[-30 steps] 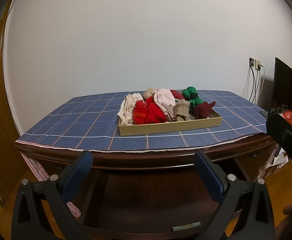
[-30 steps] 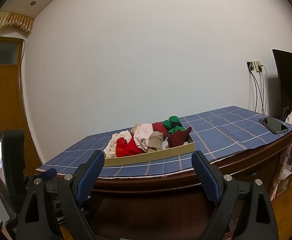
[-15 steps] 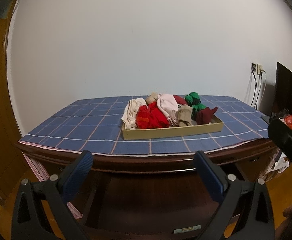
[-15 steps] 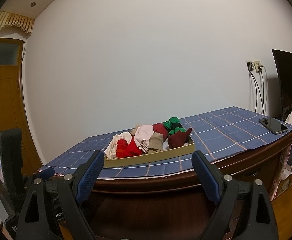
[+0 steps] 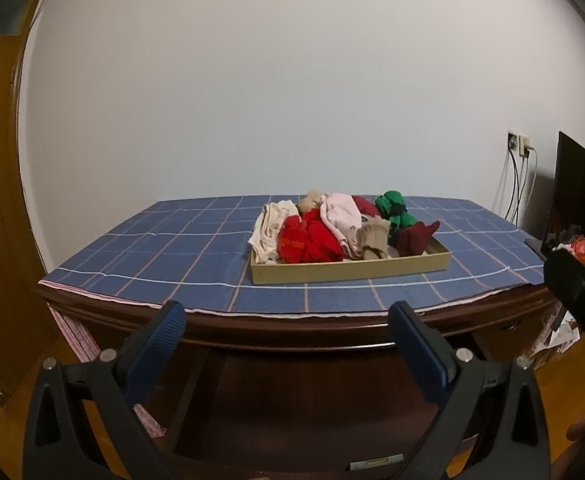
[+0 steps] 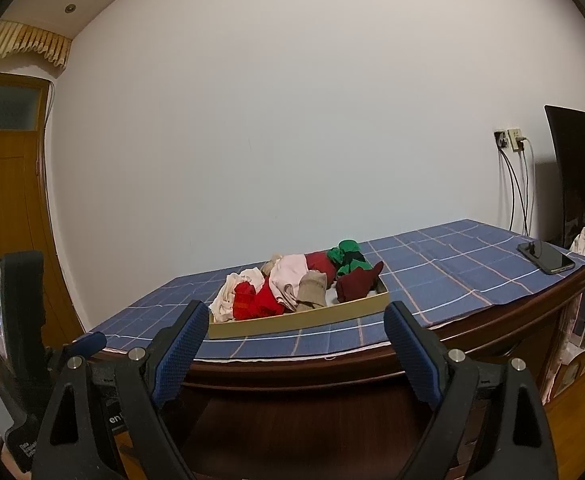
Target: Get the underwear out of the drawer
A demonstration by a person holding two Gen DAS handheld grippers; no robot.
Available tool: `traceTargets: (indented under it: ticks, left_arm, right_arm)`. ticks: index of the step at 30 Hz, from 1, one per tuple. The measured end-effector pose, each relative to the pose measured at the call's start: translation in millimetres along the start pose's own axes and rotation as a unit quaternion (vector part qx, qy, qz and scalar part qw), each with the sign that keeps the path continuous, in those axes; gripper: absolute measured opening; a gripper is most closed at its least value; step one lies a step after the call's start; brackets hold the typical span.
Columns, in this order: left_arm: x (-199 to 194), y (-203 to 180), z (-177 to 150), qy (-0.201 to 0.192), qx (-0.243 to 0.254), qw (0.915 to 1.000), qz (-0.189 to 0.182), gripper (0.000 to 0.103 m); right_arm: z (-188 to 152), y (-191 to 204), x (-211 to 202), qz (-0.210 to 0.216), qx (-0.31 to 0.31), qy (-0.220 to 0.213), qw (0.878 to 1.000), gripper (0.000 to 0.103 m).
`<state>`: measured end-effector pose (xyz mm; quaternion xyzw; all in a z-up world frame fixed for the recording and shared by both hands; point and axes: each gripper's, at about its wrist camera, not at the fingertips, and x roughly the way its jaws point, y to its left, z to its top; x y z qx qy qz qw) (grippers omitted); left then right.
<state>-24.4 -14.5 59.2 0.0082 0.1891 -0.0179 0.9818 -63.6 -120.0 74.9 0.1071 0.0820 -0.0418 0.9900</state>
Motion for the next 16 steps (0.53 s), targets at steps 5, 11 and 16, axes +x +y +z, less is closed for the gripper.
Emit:
traceTargets:
  ticks: [5, 11, 16]
  left_arm:
    - [0.9, 4.3, 0.9, 0.000, -0.011, 0.9999, 0.001, 0.102]
    - [4.6, 3.5, -1.1, 0.011, -0.017, 0.9995, -0.025, 0.102]
    - [5.7, 2.9, -1.4, 0.014, -0.013, 0.9998, -0.010, 0.103]
  right_arm:
    - [1.2, 0.7, -1.4, -0.002, -0.001, -0.006, 1.000, 0.091]
    - [1.7, -0.7, 0.0, -0.004, 0.003, -0.004, 1.000, 0.091]
    - [0.9, -4.4, 0.6, -0.007, 0.009, 0.001, 1.000, 0.091]
